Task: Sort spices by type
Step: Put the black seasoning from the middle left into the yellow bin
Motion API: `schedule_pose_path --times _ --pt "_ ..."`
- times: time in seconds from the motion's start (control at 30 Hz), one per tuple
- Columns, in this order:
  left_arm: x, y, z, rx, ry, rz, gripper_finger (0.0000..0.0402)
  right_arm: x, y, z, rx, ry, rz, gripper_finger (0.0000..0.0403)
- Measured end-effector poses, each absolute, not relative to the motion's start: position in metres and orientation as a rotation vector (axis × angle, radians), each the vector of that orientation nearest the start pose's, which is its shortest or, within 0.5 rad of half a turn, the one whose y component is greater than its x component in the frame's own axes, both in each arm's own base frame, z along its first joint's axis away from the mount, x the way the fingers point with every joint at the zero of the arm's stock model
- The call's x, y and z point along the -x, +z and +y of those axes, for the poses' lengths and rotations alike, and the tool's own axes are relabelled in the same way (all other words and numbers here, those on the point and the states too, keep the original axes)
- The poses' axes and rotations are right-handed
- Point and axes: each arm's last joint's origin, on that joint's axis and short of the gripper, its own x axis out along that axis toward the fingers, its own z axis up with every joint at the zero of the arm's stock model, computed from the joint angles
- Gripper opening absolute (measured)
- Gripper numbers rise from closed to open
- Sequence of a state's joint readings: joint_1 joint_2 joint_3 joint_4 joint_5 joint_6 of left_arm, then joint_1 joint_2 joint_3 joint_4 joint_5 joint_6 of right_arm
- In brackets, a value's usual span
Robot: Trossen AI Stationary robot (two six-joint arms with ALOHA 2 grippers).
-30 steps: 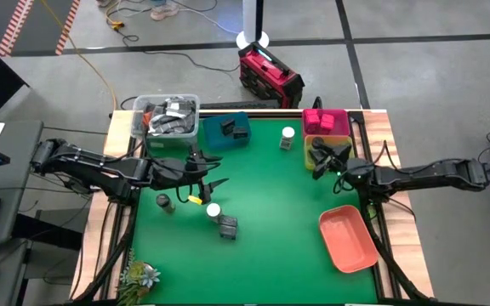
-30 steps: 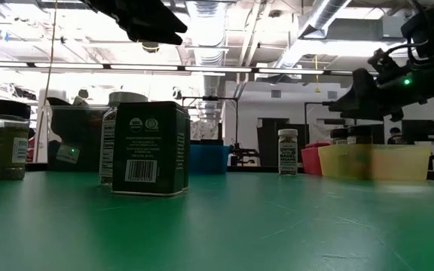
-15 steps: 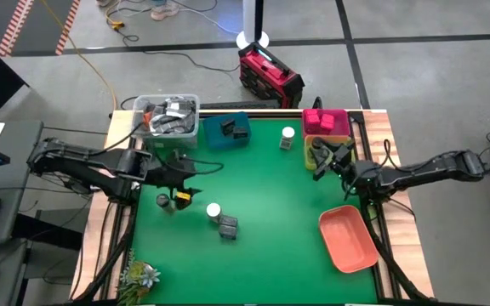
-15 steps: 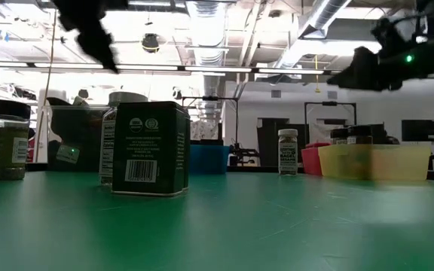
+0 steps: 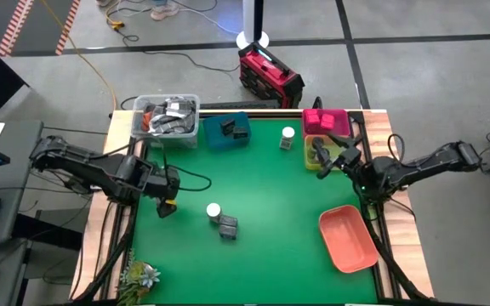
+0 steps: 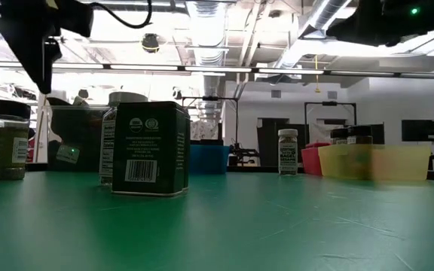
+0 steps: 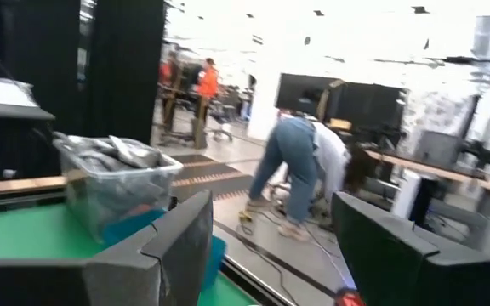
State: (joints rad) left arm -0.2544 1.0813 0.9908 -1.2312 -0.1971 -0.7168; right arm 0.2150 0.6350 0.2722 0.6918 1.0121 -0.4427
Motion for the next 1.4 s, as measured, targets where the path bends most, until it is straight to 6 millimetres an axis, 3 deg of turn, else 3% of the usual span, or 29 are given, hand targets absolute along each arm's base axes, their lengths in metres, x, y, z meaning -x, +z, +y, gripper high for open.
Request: schedule_pose_path --times 0.33,0.93,1.07,1.27,1.4 --pt "-0.156 0.252 -0.039 0.354 0.504 1.306 0.0306 -0.142 0.257 -0.001 0.249 -0.747 -0.139 0.0268" --pt "-0.15 0.219 -0.043 0.387 0.465 1.382 0.0306 -0.155 0.247 -0.006 0.242 -0.743 -0.096 0.0268" --pt "-0.151 0.216 -0.043 0.378 0.447 1.377 0.0278 -0.155 0.248 -0.006 0.238 -0.741 -0.106 0.0268" --pt "-0.151 0.216 -0.043 0.375 0.445 1.377 0.02 -0.155 0.248 -0.006 0.234 -0.733 -0.11 0.0268" --pt "-0.151 0.217 -0.043 0.359 0.424 1.382 0.0198 -0.156 0.249 -0.004 0.234 -0.643 -0.135 0.0268"
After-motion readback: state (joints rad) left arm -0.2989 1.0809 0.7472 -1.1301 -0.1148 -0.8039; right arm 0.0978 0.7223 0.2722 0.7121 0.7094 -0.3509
